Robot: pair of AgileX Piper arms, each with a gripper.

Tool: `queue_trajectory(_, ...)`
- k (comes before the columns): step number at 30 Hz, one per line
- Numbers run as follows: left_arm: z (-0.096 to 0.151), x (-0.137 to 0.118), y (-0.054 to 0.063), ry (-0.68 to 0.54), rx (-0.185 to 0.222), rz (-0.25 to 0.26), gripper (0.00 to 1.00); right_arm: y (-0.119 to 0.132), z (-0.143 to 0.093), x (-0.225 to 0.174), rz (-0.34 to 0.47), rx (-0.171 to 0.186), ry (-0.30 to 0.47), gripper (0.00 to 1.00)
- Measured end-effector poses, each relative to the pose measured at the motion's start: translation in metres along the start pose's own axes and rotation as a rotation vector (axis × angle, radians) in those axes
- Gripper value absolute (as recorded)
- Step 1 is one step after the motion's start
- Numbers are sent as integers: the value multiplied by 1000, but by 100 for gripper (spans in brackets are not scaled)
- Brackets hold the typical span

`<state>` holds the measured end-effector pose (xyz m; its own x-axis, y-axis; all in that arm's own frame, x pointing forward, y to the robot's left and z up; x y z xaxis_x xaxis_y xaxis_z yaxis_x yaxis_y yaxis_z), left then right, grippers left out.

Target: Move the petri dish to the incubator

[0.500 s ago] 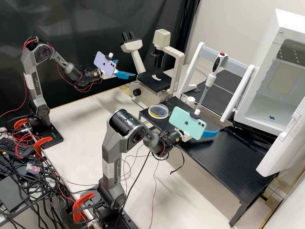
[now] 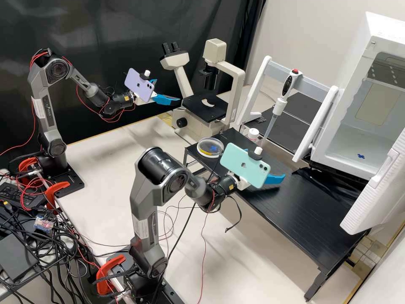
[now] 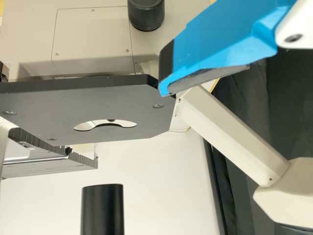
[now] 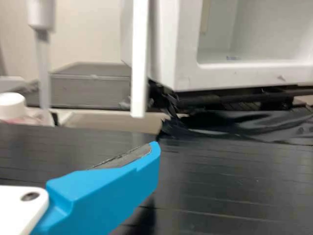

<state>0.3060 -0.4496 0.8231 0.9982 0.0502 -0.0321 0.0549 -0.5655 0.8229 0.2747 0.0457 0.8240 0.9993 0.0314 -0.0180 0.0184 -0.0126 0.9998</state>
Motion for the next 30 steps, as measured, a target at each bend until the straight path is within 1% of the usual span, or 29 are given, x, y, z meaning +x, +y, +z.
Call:
queue_trajectory(1,0,0,0,0,0,0,100,0,-2,-2,7,0,14,100)
queue_trajectory(2,0,0,0,0,0,0,100,0,-8,-6,18,9,41,100)
queue_trajectory(3,0,0,0,0,0,0,100,-4,-16,-12,16,14,78,100)
queue_trajectory(5,0,0,0,0,0,0,100,-13,-26,-21,-1,15,126,100)
queue_trajectory(6,0,0,0,0,0,0,100,-19,-33,-27,-21,-1,165,100)
queue_trajectory(7,0,0,0,0,0,0,100,-23,-36,-29,-32,-10,180,100)
queue_trajectory(9,0,0,0,0,0,0,100,-32,-44,-36,-66,-43,218,100)
queue_trajectory(12,0,0,0,0,0,0,100,-48,-52,-41,-88,-41,239,100)
queue_trajectory(13,0,0,0,0,0,0,100,-54,-57,-42,-104,-46,257,100)
queue_trajectory(15,0,0,0,0,0,0,100,-70,-62,-46,-161,-87,284,100)
queue_trajectory(17,0,0,0,0,0,0,100,-78,-64,-48,-193,-109,299,100)
queue_trajectory(18,0,0,0,0,0,0,100,-83,-64,-48,-207,-110,299,100)
queue_trajectory(23,0,0,0,0,0,0,100,-103,-56,-45,-272,-128,258,100)
queue_trajectory(27,0,0,0,0,0,0,100,-107,-55,-42,-260,-129,266,100)
queue_trajectory(30,0,0,0,0,0,0,100,-109,-52,-38,-269,-113,249,100)
